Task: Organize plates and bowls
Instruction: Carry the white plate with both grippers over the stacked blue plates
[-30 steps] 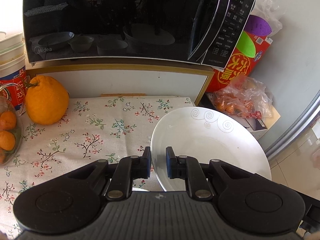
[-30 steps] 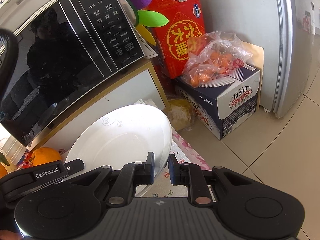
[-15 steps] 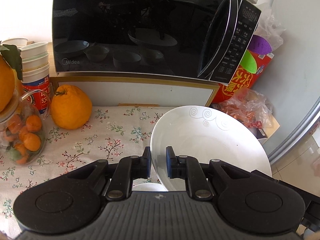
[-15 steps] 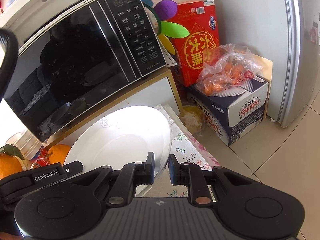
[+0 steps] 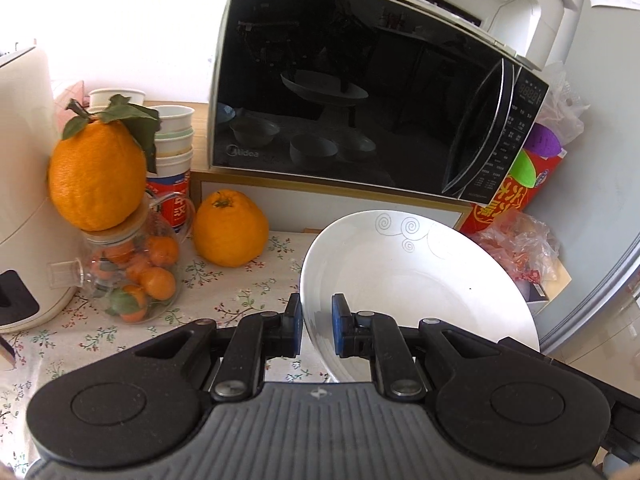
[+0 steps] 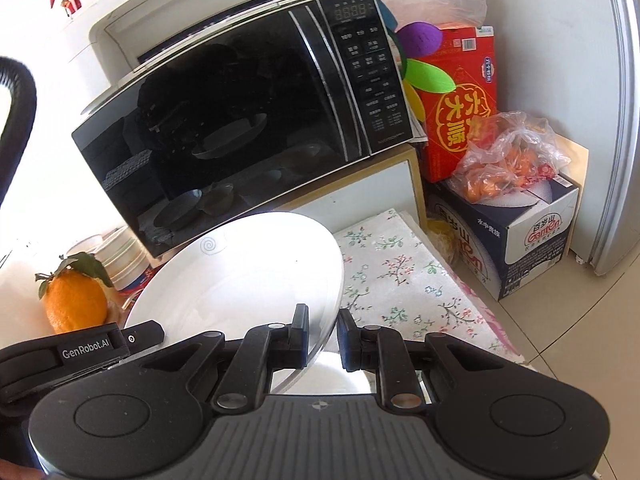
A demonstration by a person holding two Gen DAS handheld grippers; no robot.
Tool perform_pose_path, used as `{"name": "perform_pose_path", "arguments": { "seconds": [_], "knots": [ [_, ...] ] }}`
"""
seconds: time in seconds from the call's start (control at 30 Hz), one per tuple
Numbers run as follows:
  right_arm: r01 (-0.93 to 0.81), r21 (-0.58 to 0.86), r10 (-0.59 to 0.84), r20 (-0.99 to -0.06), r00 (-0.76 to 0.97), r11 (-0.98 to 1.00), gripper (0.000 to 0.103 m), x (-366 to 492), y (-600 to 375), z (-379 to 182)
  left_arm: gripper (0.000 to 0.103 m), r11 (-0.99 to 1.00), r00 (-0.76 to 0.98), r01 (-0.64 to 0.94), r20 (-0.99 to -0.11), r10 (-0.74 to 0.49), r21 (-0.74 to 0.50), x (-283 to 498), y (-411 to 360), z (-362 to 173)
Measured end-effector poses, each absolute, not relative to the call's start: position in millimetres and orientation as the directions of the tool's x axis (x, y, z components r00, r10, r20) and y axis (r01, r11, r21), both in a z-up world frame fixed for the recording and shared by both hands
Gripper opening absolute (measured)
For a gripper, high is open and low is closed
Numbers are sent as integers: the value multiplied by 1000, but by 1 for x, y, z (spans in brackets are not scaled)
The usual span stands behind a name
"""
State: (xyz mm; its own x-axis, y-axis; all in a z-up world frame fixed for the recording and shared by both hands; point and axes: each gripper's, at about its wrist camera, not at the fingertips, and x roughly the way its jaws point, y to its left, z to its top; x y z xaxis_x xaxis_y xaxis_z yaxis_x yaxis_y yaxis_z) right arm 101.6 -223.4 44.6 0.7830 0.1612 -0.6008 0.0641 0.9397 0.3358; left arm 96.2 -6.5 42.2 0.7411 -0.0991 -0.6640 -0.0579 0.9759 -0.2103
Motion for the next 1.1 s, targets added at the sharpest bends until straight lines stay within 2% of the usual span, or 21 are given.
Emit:
{"name": "perform_pose_path", "arguments": {
  "seconds": [0.4,0.73,1.1],
  "knots": [
    [-112,327,299,-605,738,938,13,66,-144,44,13,961,752,-206,-659,34,-186,26,72,45],
    [-259,298,394,-665,634,919,13,26,-80,22,13,920,703,-332,-705,93,-209,-43,136,22],
    [-343,216,384,-733,561,914,14,-8,-45,-7,13,906,631,-382,-768,110,-184,-89,154,-13]
  ]
}}
